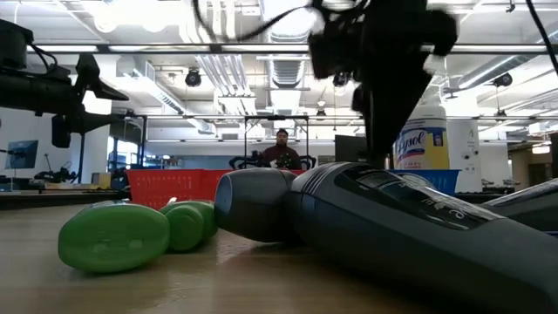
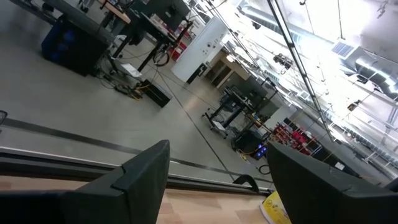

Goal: Pick & Place Travel size toiletries
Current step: Put the dark blue shave cream into the blue bin, then put the green shampoo bottle into the left red bin

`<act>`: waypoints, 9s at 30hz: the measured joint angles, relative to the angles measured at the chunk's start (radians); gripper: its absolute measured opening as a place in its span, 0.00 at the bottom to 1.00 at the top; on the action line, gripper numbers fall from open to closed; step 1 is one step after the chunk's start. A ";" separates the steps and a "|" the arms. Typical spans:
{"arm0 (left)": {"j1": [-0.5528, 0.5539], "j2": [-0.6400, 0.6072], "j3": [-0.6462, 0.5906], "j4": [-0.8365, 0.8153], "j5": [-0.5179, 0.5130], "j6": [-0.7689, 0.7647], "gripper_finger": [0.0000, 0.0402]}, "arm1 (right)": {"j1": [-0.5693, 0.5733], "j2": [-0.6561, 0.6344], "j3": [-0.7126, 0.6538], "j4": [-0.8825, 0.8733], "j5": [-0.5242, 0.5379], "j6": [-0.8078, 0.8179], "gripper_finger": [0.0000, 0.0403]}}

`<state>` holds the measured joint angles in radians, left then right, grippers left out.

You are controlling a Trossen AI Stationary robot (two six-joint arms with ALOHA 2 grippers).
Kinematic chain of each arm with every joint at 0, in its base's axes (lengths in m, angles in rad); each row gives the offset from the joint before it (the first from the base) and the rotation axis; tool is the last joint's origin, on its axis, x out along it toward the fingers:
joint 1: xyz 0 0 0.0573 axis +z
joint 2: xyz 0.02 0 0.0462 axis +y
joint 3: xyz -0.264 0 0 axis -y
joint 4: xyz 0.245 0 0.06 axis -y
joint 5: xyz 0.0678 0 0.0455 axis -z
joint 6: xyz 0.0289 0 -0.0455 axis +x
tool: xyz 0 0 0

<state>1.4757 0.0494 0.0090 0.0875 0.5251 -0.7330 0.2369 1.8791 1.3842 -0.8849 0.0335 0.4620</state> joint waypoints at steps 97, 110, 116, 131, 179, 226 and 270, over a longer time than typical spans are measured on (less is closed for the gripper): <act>-1.528 0.653 0.601 -0.495 -0.472 0.779 0.62 | -0.272 -0.528 -0.389 0.076 -0.033 0.583 0.84; -2.085 1.193 0.777 -0.452 -0.735 0.762 0.62 | -0.248 -0.529 -0.389 0.076 -0.053 0.458 0.89; -2.068 1.411 0.902 -0.454 -0.579 0.936 0.63 | -0.247 -0.529 -0.389 0.074 -0.053 0.436 0.87; -1.978 1.663 1.025 -0.344 -0.464 1.045 0.67 | -0.247 -0.529 -0.389 0.074 -0.053 0.371 0.89; -1.703 1.095 0.899 -0.918 -1.263 -0.834 0.39 | -0.251 -0.689 -0.389 0.065 0.193 0.477 0.84; -1.537 1.155 0.857 -0.740 -1.067 -0.246 0.59 | -0.250 -0.678 -0.389 0.074 0.228 0.468 0.84; -1.191 1.361 0.853 -0.649 -0.501 1.135 0.73 | -0.250 -0.678 -0.390 0.074 0.210 0.553 0.87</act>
<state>0.2845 1.4103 0.8618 -0.5614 0.0242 0.4018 -0.0132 1.2007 0.9939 -0.8108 0.2432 1.0149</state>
